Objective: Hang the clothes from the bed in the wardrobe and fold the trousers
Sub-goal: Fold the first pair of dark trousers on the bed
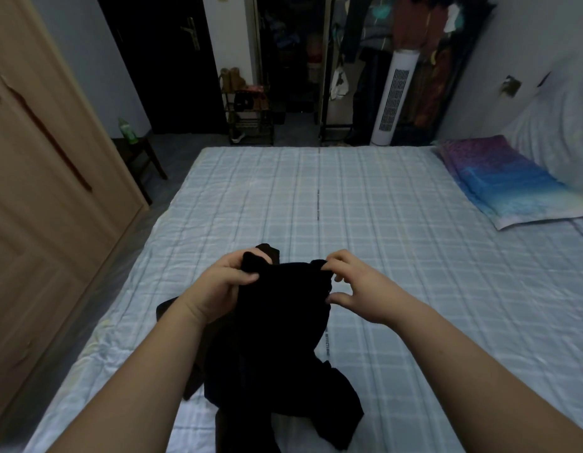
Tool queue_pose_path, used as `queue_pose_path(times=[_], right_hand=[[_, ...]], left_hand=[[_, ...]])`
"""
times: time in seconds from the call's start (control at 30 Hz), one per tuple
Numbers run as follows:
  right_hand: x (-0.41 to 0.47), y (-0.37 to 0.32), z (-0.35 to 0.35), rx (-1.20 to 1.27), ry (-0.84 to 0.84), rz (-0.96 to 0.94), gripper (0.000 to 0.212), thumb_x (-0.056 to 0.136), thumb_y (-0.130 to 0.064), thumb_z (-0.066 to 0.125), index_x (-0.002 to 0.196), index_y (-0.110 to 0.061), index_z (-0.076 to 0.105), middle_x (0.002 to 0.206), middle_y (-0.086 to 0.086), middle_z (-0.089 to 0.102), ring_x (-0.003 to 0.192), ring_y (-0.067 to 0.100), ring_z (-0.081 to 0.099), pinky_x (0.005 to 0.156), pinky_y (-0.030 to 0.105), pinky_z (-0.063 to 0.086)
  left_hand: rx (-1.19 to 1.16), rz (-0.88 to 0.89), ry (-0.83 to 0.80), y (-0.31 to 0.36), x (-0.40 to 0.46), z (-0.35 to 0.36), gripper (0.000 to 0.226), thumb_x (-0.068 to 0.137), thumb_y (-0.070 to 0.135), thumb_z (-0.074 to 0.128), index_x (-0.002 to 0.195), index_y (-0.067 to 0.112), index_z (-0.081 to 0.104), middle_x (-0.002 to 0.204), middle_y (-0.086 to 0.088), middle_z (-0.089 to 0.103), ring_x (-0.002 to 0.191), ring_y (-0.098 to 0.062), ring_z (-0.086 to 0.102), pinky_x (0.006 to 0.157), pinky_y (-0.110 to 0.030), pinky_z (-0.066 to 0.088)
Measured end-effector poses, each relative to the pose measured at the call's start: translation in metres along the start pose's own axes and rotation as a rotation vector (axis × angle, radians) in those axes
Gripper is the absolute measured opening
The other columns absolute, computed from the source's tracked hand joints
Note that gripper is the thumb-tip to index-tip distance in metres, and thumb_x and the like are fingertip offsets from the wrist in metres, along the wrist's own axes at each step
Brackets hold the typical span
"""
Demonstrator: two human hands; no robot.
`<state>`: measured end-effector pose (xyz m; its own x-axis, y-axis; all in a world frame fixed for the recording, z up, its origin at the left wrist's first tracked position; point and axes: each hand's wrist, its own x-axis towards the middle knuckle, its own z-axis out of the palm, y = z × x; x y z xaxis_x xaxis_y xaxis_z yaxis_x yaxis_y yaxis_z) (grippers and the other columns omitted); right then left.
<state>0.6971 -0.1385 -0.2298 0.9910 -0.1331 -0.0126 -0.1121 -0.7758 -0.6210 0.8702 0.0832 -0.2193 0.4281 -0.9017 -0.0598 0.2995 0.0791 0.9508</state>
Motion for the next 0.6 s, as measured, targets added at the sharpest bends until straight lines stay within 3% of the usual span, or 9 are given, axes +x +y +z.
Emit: queue_pose_path(times=[0.07, 0.2, 0.33, 0.47, 0.6], right_hand=[[-0.002, -0.005, -0.002, 0.013, 0.032, -0.010, 0.038, 0.092, -0.028, 0.069, 0.114, -0.052, 0.049, 0.113, -0.032, 0.048, 0.102, -0.006, 0.055, 0.091, 0.028, 0.050], [-0.014, -0.015, -0.009, 0.018, 0.078, 0.040, 0.046, 0.099, -0.016, 0.055, 0.108, -0.059, 0.041, 0.095, -0.049, 0.054, 0.091, -0.019, 0.055, 0.076, 0.005, 0.041], [-0.029, -0.023, -0.011, 0.100, 0.033, 0.074, 0.044, 0.103, -0.016, 0.047, 0.097, -0.059, 0.042, 0.085, -0.040, 0.059, 0.080, -0.010, 0.058, 0.067, 0.011, 0.040], [-0.033, -0.029, -0.006, 0.249, 0.056, 0.102, 0.047, 0.103, -0.015, 0.045, 0.108, -0.061, 0.044, 0.102, -0.023, 0.064, 0.095, -0.002, 0.062, 0.079, 0.018, 0.045], [-0.043, -0.027, -0.003, 0.423, 0.034, 0.088, 0.050, 0.091, -0.014, 0.067, 0.123, -0.047, 0.046, 0.103, -0.019, 0.061, 0.092, 0.006, 0.064, 0.080, 0.023, 0.052]], left_hand=[[-0.076, 0.029, 0.068, 0.003, -0.001, -0.001, 0.053, 0.053, 0.016, 0.085, 0.097, -0.002, 0.063, 0.089, -0.013, 0.068, 0.083, -0.025, 0.066, 0.076, -0.031, 0.054], [0.065, 0.068, 0.230, 0.011, -0.008, 0.003, 0.022, 0.077, 0.006, 0.065, 0.093, 0.015, 0.076, 0.093, -0.009, 0.073, 0.088, -0.022, 0.070, 0.082, -0.031, 0.057], [0.346, 0.075, 0.272, 0.015, -0.012, 0.011, 0.020, 0.098, 0.003, 0.058, 0.107, 0.017, 0.070, 0.101, -0.003, 0.075, 0.098, -0.018, 0.071, 0.089, -0.030, 0.056], [0.493, 0.085, 0.342, 0.013, -0.010, 0.019, 0.017, 0.102, 0.010, 0.053, 0.112, 0.019, 0.063, 0.103, 0.005, 0.073, 0.100, -0.013, 0.069, 0.091, -0.031, 0.053], [0.428, 0.105, 0.386, 0.011, -0.012, 0.028, 0.019, 0.102, 0.007, 0.051, 0.115, 0.015, 0.063, 0.103, 0.002, 0.074, 0.100, -0.014, 0.070, 0.085, -0.027, 0.053]])
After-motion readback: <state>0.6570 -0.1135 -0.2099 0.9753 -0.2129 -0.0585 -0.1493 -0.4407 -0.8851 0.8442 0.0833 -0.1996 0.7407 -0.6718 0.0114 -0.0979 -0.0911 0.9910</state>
